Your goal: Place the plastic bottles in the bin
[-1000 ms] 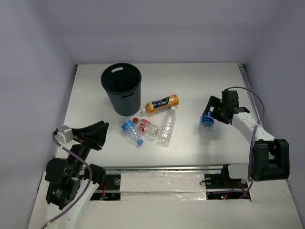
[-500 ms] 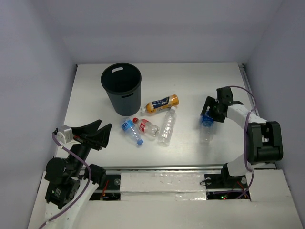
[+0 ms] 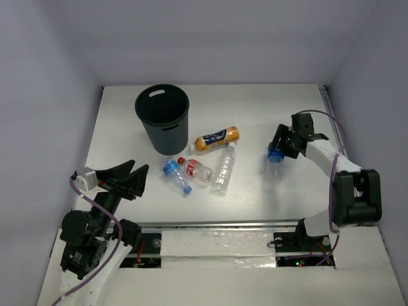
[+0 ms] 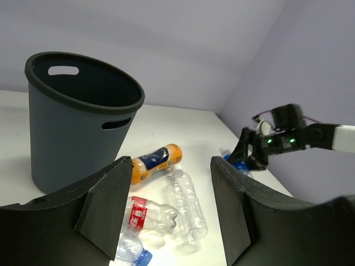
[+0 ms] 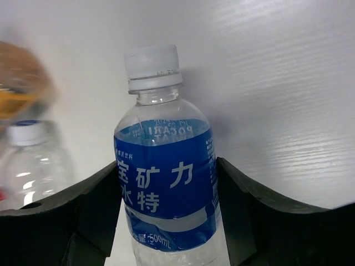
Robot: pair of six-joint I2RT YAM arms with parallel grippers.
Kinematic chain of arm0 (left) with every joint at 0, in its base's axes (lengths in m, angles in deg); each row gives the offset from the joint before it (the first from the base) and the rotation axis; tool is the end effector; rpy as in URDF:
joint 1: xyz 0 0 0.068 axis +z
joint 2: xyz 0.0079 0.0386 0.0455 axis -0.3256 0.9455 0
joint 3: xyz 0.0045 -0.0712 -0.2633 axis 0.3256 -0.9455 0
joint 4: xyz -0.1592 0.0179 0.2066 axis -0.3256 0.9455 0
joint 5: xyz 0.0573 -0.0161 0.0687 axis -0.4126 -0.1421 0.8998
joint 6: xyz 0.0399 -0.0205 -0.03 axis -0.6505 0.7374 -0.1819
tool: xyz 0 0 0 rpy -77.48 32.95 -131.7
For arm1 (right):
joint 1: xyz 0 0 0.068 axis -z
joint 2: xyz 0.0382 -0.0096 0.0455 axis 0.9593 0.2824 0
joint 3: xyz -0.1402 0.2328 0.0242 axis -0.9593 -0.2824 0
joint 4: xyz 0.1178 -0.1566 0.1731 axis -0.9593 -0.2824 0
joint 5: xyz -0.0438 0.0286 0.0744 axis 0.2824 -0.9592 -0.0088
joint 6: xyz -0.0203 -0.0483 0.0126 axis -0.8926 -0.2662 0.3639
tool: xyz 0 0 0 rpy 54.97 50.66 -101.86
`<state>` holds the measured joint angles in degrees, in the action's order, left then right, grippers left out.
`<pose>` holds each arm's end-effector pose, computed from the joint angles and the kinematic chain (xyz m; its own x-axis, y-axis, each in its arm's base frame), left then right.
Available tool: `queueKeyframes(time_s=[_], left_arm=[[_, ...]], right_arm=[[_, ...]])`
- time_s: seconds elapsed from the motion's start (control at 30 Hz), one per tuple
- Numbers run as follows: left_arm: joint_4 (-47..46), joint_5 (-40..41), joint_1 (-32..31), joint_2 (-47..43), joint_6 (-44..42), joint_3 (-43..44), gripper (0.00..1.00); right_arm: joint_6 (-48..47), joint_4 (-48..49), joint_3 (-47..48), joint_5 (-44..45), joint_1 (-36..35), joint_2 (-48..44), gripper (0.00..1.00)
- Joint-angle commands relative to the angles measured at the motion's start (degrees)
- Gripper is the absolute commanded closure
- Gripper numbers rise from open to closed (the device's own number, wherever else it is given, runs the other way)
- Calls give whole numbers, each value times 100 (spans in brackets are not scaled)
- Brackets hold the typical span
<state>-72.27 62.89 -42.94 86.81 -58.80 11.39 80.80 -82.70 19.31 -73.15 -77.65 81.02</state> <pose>0.0183 -0.0098 0.3520 0.1674 -0.4733 -0.8648 0.5403 0.7778 -0.3211 0.3042 0.0244 0.2078 -0.7877 0.3699 -0.4927 0.2434 0.9215 0.3028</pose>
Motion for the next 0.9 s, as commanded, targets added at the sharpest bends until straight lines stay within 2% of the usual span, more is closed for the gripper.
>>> queueKeyframes(time_s=[0.0, 0.07, 0.1, 0.23, 0.3, 0.33, 0.43, 0.53, 0.57, 0.7, 0.87], left_arm=[[-212, 37, -31, -445, 4, -10, 45], [-212, 46, -31, -401, 4, -10, 45], [-212, 46, -31, -383, 4, -10, 45], [-185, 81, -31, -287, 21, -10, 45], [-168, 125, -31, -207, 39, -1, 46], [-168, 134, -31, -172, 48, -1, 46], [-133, 186, -31, 38, 65, 16, 46], [-89, 195, -31, 197, 109, 25, 46], [-80, 195, -31, 206, 118, 25, 46], [-36, 441, -31, 241, 162, 25, 46], [-1, 503, -31, 276, 188, 34, 47]], right_arm=[[308, 299, 404, -280, -305, -1059, 39], [510, 325, 773, -220, -595, -1481, 39], [563, 343, 1253, -123, -1005, -1552, 39], [818, 719, 2635, 159, -2080, -1290, 40], [828, 1255, 3171, 229, -2632, -816, 40], [801, 1440, 3740, 273, -2792, -614, 41], [705, 2020, 4674, 309, -3284, 334, 41], [617, 2565, 5878, 432, -3575, 1397, 41], [590, 2584, 6542, 432, -3628, 1679, 41], [248, 2794, 7767, 1028, -3936, 2787, 41], [-86, 3040, 8640, 1372, -4086, 3815, 41]])
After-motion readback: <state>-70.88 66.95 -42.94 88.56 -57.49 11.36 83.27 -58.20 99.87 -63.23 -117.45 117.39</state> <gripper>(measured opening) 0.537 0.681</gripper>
